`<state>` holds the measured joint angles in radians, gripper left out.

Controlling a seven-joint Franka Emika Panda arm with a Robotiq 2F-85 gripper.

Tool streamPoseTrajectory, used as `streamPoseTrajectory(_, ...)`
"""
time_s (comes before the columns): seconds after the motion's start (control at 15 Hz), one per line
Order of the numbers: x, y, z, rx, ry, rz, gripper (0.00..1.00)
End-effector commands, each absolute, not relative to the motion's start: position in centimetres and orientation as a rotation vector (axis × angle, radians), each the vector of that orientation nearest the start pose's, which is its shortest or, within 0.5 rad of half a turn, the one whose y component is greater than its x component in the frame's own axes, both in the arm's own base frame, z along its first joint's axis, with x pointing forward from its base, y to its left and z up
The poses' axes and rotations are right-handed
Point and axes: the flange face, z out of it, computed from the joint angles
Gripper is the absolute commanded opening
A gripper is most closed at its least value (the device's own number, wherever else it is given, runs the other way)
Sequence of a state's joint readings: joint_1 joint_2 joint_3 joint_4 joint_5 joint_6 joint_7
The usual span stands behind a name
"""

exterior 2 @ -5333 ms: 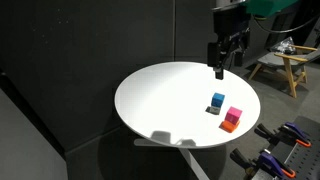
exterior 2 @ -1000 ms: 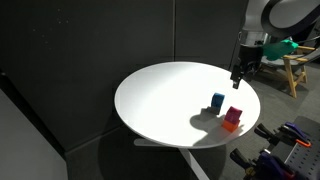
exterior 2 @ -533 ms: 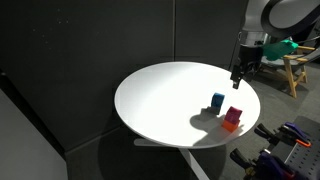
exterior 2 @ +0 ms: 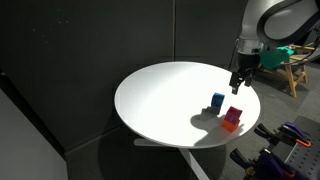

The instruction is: Pick up the pink block and put it on the blue block

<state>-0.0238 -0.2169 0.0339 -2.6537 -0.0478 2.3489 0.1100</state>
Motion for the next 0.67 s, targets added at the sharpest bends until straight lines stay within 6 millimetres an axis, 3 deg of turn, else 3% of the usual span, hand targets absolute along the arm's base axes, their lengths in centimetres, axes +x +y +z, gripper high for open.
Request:
streamPoseTrajectory(0.0, 40.1, 0.5, 28.9, -3.200, 0.018, 0.111, 1.00)
streamPoseTrajectory(0.6, 38.3, 1.6, 24.9, -3.215, -0.141, 0.116, 1.00)
